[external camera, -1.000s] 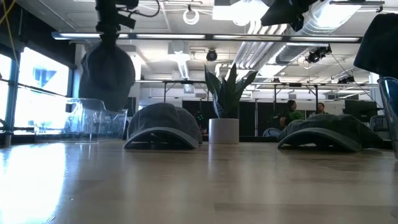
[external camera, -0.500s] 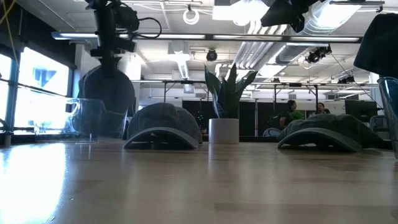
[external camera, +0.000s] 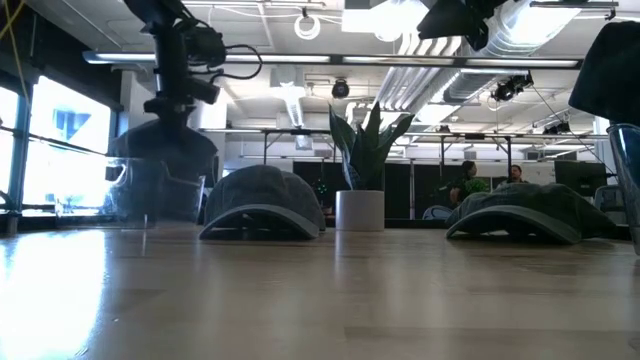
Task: Pick & Place hat
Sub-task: Put the bottom gray cap into the top transparent bin
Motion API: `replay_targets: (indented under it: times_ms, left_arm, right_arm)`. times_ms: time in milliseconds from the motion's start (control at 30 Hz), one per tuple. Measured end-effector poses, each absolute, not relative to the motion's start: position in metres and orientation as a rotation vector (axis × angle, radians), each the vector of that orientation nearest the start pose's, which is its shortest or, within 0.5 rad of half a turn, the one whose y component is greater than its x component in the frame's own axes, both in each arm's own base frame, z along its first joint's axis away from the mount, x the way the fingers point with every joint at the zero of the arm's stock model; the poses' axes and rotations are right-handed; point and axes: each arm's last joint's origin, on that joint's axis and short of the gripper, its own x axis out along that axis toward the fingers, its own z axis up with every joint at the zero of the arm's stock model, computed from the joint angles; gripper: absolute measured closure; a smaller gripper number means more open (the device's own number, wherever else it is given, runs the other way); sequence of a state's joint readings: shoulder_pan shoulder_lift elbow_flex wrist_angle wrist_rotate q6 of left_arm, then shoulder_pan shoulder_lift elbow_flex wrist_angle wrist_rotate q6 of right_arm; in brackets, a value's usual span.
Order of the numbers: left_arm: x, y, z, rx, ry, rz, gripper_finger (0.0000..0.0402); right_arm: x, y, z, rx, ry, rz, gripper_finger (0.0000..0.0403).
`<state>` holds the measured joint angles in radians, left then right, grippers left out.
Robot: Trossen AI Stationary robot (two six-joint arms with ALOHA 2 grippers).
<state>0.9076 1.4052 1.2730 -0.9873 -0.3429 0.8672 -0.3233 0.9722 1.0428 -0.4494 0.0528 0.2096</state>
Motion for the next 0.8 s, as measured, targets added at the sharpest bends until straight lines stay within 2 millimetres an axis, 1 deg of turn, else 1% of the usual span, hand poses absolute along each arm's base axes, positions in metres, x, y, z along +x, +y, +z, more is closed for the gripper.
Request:
replay_targets:
  times_ms: [100,200,367,633,800]
  left_arm:
    - [0.159,0.214,0.309,0.342,1.497,0.476,0.0370]
    - [0.159,0.216,0.311,0.336,1.487,0.492,0.0393]
    - [0.159,0.216,0.307,0.332,1.517,0.472,0.0391]
    - [0.159,0.205,0.305,0.341,1.545,0.284,0.0397]
    - [0.169,0.195,0.305,0.403,1.556,0.242,0.0397]
  right_arm:
    - [0.191,-0.066,0.364,0.249,0.325,-0.408,0.0320]
    - [0.190,-0.067,0.364,0.247,0.323,-0.414,0.0320]
    - [0.189,-0.071,0.364,0.251,0.322,-0.430,0.0320]
    - [0.188,-0.073,0.364,0.240,0.328,-0.389,0.0320]
    - [0.188,-0.072,0.364,0.241,0.330,-0.381,0.0320]
